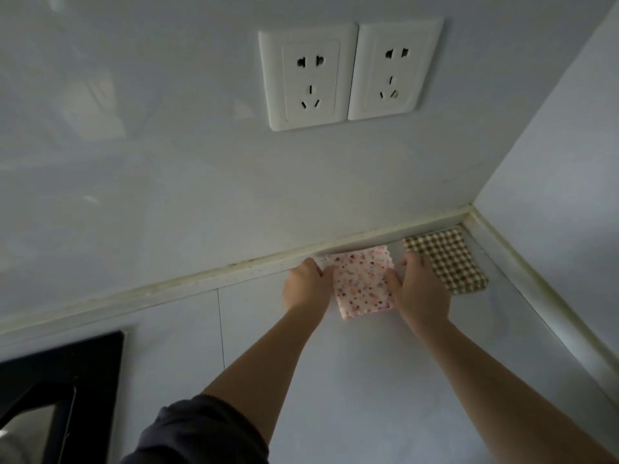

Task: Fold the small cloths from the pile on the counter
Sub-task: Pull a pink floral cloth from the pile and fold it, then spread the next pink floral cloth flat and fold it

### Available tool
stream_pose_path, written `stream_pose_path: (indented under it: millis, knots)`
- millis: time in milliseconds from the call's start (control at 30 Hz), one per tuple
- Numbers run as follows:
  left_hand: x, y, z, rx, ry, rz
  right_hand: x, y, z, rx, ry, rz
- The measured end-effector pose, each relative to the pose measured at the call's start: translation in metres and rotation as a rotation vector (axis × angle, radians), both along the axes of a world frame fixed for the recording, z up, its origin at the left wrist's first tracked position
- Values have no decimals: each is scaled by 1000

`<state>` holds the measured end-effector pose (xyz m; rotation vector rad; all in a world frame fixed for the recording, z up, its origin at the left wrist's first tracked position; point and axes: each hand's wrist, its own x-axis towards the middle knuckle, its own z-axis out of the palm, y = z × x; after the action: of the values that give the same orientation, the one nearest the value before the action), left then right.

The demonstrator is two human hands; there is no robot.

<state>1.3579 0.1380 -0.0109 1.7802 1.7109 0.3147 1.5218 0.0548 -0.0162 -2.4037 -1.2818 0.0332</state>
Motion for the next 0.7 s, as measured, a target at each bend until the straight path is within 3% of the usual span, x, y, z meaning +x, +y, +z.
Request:
stream_pose_path:
  millis: [100, 333, 700]
  knots:
    - [-34, -20, 16, -5, -128, 17, -15, -15, 6, 120, 36, 22]
    - [-149, -105, 62, -66, -454, 65, -121, -65, 25, 283, 364, 132]
    - [-397, -286, 118, -1, -594, 153, -383, -216, 99, 352, 665, 403]
